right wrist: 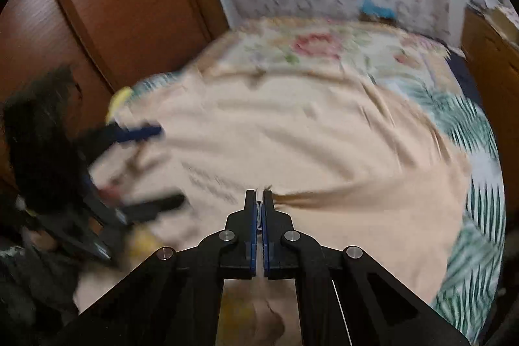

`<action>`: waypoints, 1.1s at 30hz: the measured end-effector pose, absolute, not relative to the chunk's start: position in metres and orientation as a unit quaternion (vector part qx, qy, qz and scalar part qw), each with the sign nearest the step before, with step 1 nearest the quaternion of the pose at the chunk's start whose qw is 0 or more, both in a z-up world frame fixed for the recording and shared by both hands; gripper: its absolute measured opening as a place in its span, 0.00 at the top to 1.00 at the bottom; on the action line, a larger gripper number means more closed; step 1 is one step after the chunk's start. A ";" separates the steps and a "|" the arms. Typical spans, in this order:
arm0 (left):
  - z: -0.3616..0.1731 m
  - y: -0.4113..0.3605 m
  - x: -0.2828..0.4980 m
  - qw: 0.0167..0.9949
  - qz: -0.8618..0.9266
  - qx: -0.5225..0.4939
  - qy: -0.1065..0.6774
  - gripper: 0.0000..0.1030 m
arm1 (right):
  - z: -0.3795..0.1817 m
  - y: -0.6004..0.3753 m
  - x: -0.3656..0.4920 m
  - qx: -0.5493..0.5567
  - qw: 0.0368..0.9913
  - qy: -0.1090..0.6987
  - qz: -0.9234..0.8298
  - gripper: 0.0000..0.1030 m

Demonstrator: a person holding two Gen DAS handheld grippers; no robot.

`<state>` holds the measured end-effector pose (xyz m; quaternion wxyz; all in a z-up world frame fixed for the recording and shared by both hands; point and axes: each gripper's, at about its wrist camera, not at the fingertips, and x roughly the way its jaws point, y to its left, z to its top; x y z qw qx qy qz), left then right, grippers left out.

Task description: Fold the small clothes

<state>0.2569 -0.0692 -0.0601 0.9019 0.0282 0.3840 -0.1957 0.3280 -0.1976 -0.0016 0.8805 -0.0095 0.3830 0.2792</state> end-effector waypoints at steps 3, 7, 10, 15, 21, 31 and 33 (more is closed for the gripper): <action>-0.063 -0.067 0.259 0.902 -0.190 0.026 0.387 0.00 | 0.001 -0.195 0.338 -0.018 0.884 0.388 0.262 0.59; -0.062 -0.069 0.258 0.904 -0.186 0.031 0.384 0.00 | 0.003 -0.212 0.331 -0.018 0.893 0.382 0.236 0.51; -0.054 -0.071 0.256 0.910 -0.184 0.031 0.370 0.00 | 0.000 -0.229 0.312 -0.024 0.906 0.374 0.197 0.50; -0.039 -0.057 0.256 0.921 -0.161 0.016 0.356 0.00 | -0.019 -0.261 0.312 -0.054 0.913 0.383 0.128 0.49; -0.032 -0.029 0.254 0.928 -0.124 0.003 0.351 0.00 | -0.035 -0.276 0.334 -0.047 0.911 0.394 0.108 0.49; -0.046 0.086 0.250 0.914 -0.030 -0.006 0.405 0.00 | -0.039 -0.264 0.358 -0.070 0.914 0.381 0.125 0.49; -0.050 0.111 0.251 0.906 -0.026 -0.030 0.422 0.00 | -0.045 -0.267 0.362 -0.068 0.916 0.375 0.128 0.48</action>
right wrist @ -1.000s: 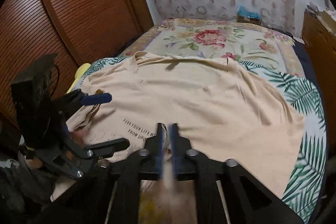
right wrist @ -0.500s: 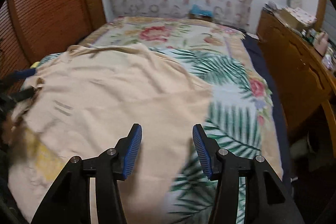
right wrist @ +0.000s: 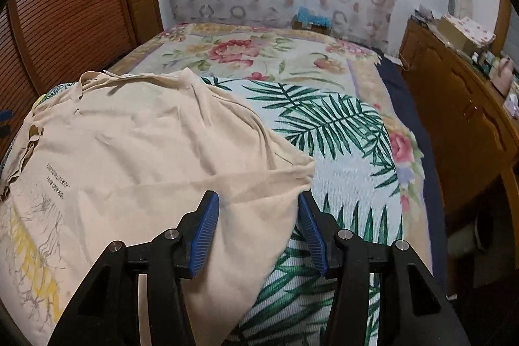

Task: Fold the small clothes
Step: 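Grasp the shirt hem with the left tool while the right tool grasps it too, lift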

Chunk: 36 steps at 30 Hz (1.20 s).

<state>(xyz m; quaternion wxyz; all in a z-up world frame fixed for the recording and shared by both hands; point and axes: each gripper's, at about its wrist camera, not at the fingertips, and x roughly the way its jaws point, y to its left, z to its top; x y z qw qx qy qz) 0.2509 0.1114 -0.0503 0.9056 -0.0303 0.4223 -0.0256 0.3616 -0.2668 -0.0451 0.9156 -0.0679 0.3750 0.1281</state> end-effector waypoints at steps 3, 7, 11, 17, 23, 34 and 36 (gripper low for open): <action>-0.056 0.136 0.255 0.901 -0.028 -0.053 0.430 0.02 | -0.051 -0.269 0.362 -0.065 0.916 0.375 0.130 0.48; -0.071 0.145 0.272 0.889 -0.036 -0.069 0.452 0.21 | -0.050 -0.273 0.363 -0.068 0.915 0.376 0.128 0.48; -0.085 0.144 0.286 0.878 -0.037 -0.069 0.473 0.38 | -0.049 -0.273 0.364 -0.069 0.915 0.376 0.128 0.47; -0.084 0.138 0.292 0.884 -0.034 -0.059 0.462 0.50 | -0.049 -0.273 0.364 -0.070 0.915 0.376 0.127 0.47; -0.081 0.141 0.294 0.888 -0.044 -0.068 0.453 0.94 | -0.048 -0.273 0.364 -0.070 0.915 0.376 0.128 0.47; -0.011 0.118 0.239 0.928 -0.083 -0.066 0.357 0.95 | -0.025 -0.266 0.349 -0.069 0.921 0.345 0.168 0.94; 0.007 0.112 0.219 0.935 -0.095 -0.062 0.336 0.95 | -0.007 -0.269 0.334 -0.057 0.931 0.317 0.175 0.94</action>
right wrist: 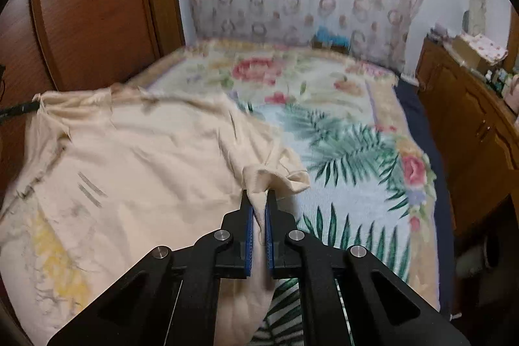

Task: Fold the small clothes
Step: 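Grasp the shirt hem with the left tool while the right tool grasps it too, lift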

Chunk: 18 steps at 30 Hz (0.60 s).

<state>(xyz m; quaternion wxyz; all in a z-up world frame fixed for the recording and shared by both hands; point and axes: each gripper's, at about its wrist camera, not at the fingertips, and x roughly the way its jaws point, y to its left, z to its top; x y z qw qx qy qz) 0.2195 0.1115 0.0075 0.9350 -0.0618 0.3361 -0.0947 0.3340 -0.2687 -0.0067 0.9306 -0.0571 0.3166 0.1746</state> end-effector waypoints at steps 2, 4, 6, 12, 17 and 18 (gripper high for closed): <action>0.024 0.105 0.197 0.941 -0.105 -0.057 0.317 0.95 | 0.010 -0.270 0.317 -0.054 0.938 0.293 0.175 0.94; 0.035 0.101 0.176 0.945 -0.112 -0.055 0.303 0.95 | 0.024 -0.272 0.296 -0.048 0.942 0.277 0.184 0.94; 0.044 0.099 0.154 0.948 -0.117 -0.054 0.292 0.95 | 0.035 -0.274 0.273 -0.047 0.944 0.265 0.190 0.94; 0.051 0.103 0.078 0.954 -0.115 -0.050 0.274 0.95 | 0.041 -0.285 0.184 -0.054 0.946 0.246 0.204 0.94; 0.041 0.112 0.013 0.956 -0.093 -0.054 0.274 0.95 | 0.033 -0.303 0.113 -0.053 0.945 0.246 0.209 0.94; 0.037 0.113 0.003 0.954 -0.090 -0.059 0.279 0.95 | 0.032 -0.305 0.100 -0.050 0.944 0.249 0.212 0.94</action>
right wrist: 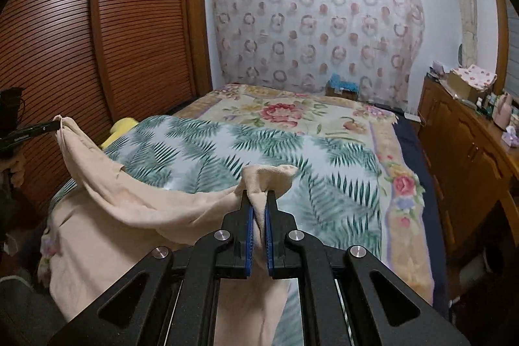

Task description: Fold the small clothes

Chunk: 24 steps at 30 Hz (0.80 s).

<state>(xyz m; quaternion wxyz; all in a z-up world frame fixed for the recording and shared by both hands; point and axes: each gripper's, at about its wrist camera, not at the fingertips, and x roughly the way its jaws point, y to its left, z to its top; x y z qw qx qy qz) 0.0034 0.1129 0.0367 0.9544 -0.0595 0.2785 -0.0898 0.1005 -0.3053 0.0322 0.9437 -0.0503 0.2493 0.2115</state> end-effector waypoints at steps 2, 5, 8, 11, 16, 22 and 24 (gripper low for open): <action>0.028 0.117 -0.016 0.951 -0.087 -0.076 0.287 0.95 | 0.030 -0.310 0.074 -0.046 0.941 0.257 0.215 0.94; 0.019 0.116 -0.037 0.949 -0.084 -0.085 0.292 0.95 | 0.027 -0.315 0.039 -0.044 0.936 0.270 0.220 0.94; 0.007 0.117 -0.050 0.944 -0.076 -0.080 0.309 0.95 | 0.030 -0.316 0.012 -0.053 0.932 0.285 0.217 0.94; -0.010 0.114 -0.053 0.940 -0.068 -0.073 0.328 0.95 | 0.018 -0.319 0.010 -0.055 0.924 0.315 0.211 0.94; -0.029 0.114 -0.051 0.934 -0.052 -0.071 0.345 0.95 | -0.007 -0.318 0.024 -0.057 0.912 0.357 0.193 0.94; -0.028 0.110 -0.053 0.940 -0.040 -0.045 0.335 0.78 | -0.007 -0.321 0.023 -0.054 0.909 0.367 0.192 0.94; -0.026 0.110 -0.053 0.944 -0.047 -0.050 0.324 0.63 | -0.002 -0.322 0.024 -0.053 0.910 0.364 0.190 0.91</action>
